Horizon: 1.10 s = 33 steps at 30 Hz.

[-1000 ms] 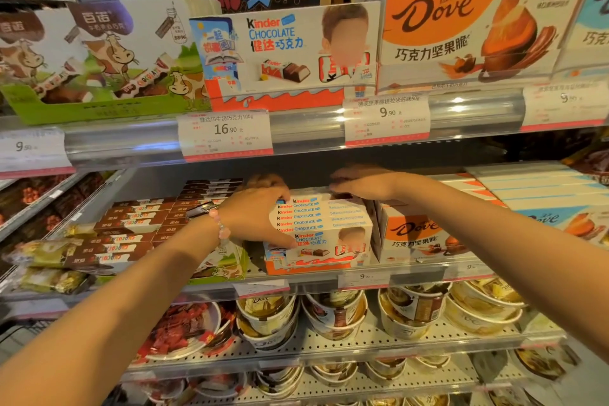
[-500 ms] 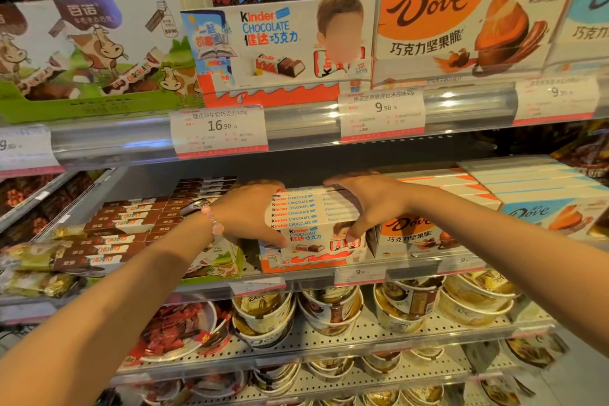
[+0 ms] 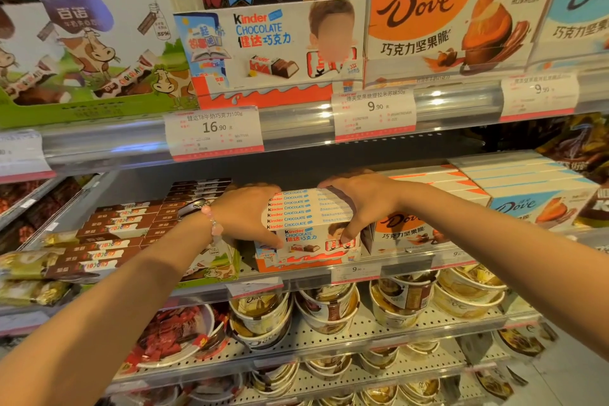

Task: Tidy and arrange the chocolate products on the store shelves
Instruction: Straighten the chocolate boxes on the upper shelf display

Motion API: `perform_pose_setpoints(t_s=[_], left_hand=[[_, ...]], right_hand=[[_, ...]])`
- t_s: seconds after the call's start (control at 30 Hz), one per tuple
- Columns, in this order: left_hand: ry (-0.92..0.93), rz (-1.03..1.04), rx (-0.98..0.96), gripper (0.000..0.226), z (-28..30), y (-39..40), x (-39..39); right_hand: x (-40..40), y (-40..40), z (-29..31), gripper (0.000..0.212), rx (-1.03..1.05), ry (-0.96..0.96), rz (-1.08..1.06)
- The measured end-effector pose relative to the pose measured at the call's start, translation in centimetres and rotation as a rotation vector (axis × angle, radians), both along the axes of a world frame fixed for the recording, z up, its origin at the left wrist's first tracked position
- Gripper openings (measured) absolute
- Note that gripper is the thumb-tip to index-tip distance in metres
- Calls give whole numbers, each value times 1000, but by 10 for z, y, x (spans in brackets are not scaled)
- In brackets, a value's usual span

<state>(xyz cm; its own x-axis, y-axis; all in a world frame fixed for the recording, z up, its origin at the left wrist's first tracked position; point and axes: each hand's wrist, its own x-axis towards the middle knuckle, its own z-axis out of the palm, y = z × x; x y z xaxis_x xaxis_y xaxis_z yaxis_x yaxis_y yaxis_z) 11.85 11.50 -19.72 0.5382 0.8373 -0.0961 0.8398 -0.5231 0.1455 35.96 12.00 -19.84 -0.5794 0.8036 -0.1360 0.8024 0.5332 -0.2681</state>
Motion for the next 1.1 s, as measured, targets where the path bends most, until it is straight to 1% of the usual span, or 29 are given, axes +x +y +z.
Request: perform_pose_setpoints(t_s=[0.3,0.57,0.73,0.93,1.03,1.07,1.1], left_hand=[[-8,-3,-11,62,-1,-1,-2],[31,-70,32,60,1,2,-1],[35,-80,34,60,0,4,-2],[68,-28,36,64,2,1,2],[104,27,-14,66,4,0,4],[116,46,-45,70,6,-1,6],[126,72,-75,79,8,-2,9]], right_hand=[[-2,3,2,92,-74,-30,-9],[-2,2,0,90,-35,0,-33],[-1,2,-2,92,2,-25,-27],[0,3,-2,91,6,-30,-7],[6,-1,3,99,15,-13,-10],[12,-4,7,103,39,1,-12],[21,-6,12,105,66,27,-13]])
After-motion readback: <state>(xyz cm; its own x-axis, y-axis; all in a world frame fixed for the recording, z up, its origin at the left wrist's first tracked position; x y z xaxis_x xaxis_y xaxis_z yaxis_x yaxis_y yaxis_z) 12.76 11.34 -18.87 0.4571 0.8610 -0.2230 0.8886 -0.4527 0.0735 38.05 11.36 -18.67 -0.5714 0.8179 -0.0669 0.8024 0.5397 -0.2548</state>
